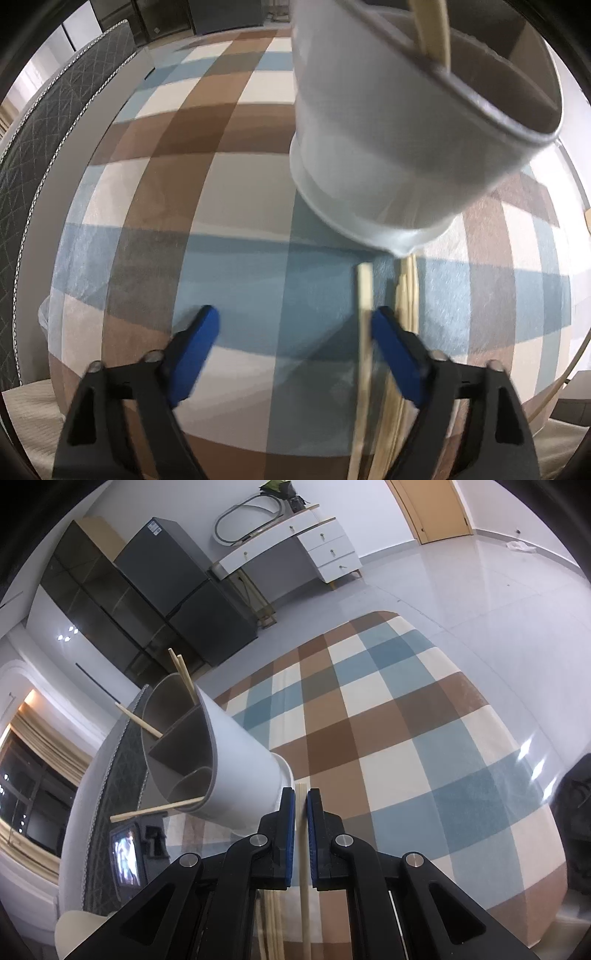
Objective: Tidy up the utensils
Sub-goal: 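Grasp a wooden chopstick with the right tool while the left tool grasps another, then lift the right tool's chopstick over the holder while the left tool carries its chopstick there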
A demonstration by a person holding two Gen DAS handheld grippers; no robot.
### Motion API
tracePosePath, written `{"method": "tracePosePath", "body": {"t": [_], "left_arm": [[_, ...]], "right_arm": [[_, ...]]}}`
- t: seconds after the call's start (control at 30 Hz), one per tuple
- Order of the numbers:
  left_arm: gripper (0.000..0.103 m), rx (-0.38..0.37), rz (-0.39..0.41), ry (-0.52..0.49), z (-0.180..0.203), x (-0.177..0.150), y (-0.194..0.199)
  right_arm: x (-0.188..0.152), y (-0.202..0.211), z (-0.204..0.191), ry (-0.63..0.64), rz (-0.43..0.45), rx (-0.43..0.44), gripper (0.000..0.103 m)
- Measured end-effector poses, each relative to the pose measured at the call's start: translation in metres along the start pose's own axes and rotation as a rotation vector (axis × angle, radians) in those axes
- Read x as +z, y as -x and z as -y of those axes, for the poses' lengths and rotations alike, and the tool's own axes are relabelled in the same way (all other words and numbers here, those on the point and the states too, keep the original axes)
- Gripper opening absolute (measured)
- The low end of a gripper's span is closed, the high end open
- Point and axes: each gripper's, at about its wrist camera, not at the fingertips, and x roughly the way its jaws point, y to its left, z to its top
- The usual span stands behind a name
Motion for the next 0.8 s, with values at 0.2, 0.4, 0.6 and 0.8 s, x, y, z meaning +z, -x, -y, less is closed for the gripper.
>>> {"method": "tracePosePath", "body": {"t": [0.2,0.4,0.6,0.8], "left_arm": [[0.016,-0.036,0.049,-0.021,0.015,0.010,0.005],[0.003,-0.127,0.069,0.055,0.007,0.017,0.009],[0.002,-0.232,0.164,0.142,-0.028,0.013,0.042],[0.002,-0.274,0.233,0.216,-0.063,-0.025,0.074]], "right_arm": [[0.000,-0.002,0.002,0.002,0.001,-0.013,0.006],[-0.001,-0.002,-0.003,0.039,0.010,-0.034,0.006],[-0.004,0.003,-0.010,0.058,0.029,-0.032,0.006],[-0.012,0.019,-0.026,0.107,0.077,-0.027,0.006]]}}
